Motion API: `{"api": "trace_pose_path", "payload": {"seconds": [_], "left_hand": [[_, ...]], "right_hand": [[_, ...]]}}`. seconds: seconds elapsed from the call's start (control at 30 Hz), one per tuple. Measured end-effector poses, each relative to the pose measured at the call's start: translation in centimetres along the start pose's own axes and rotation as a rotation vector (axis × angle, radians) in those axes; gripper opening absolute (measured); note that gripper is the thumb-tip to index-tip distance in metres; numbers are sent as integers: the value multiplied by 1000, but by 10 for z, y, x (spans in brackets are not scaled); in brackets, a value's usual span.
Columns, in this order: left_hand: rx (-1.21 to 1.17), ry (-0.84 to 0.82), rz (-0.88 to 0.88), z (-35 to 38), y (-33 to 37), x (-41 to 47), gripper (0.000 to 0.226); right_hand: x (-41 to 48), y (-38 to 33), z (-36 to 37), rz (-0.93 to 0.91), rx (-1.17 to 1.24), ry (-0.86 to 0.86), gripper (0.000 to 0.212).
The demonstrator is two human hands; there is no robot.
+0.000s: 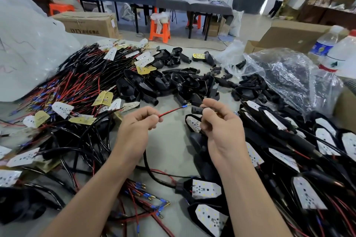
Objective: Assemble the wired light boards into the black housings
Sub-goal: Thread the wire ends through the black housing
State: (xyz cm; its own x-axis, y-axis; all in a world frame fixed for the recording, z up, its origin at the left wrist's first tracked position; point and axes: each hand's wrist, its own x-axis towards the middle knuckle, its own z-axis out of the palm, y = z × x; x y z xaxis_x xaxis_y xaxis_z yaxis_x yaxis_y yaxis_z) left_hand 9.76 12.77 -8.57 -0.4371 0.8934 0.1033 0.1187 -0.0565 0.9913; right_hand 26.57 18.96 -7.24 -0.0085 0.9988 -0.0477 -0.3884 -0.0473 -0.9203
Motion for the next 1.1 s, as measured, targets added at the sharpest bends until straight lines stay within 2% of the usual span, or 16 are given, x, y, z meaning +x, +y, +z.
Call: {"api": "trace_pose_path", "payload": {"seconds": [0.27,0.43,0.63,0.77,0.87,0.97,1.1], "left_hand": [[97,-32,54,0,1,-4,17],[345,34,170,-2,-7,-5,27],[451,155,328,-4,-1,-9,31],[550,185,427,-5,-1,-11,20],[516,190,418,-4,0,-12,18],[377,206,334,-6,3,-10,27],[315,202,276,-7,4,-8,28]], "right_hand": [[3,-3,-3,59,131,-70,27],[3,-4,-6,94,165,-97,26],[3,-3,-5,68,139,-96,29],[2,-3,-5,60,136,-121,28],[-1,-3,-5,15,56,-147,27],[-3,-1,-3,-46,0,-162,29],[-3,-1,-3,-70,23,-116,24]]}}
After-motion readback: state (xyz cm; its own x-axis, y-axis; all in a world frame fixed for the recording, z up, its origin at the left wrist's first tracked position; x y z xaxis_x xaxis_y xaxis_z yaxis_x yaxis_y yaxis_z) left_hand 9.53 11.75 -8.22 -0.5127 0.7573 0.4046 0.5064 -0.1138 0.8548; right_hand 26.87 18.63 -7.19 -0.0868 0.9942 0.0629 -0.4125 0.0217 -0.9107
